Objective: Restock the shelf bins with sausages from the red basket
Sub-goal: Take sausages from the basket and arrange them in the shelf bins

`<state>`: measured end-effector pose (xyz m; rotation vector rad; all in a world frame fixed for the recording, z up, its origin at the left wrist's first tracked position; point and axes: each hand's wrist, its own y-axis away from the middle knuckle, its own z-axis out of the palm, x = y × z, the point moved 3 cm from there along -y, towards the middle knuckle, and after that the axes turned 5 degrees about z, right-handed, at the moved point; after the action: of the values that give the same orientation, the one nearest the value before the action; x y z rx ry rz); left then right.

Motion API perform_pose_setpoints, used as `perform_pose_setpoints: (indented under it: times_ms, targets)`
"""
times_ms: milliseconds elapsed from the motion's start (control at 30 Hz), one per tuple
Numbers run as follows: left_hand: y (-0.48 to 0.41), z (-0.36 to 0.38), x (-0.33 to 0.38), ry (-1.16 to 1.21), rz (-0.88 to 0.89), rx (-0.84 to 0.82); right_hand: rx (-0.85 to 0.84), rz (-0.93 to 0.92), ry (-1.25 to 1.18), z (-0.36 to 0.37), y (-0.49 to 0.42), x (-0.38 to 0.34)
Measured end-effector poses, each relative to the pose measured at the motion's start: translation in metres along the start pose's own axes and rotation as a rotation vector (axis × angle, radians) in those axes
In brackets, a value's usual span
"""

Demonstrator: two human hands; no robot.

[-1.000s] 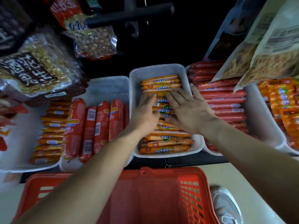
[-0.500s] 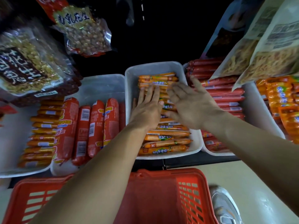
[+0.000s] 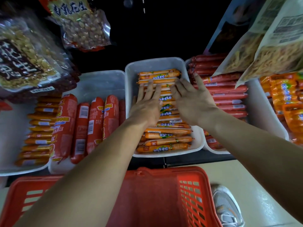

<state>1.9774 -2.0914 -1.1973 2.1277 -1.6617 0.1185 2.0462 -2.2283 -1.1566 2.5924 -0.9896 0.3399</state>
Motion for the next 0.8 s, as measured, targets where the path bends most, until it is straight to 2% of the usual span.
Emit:
perform_pose_setpoints:
  times_ms: [100, 233, 467, 700, 800]
  targets:
    - [0.011, -0.006, 0.007, 0.154, -0.005, 0.069, 0.072, 0.017, -0.126, 0.002, 0.012, -0.002]
    - [0.055, -0.001, 0.011, 0.427, -0.158, 0.190, 0.053, -0.041, -0.272, 0.006, 0.034, -0.011]
    - [0.083, 0.020, 0.022, 0.397, -0.326, -0.048, 0.056, -0.075, -0.331, 0.011, 0.050, -0.011]
    - [0.093, 0.001, 0.019, 0.490, -0.281, -0.048, 0.128, -0.157, -0.276, 0.008, 0.045, -0.007]
    - [0.105, -0.031, 0.012, 0.469, -0.170, -0.049, 0.165, -0.239, -0.370, -0.008, 0.042, -0.014]
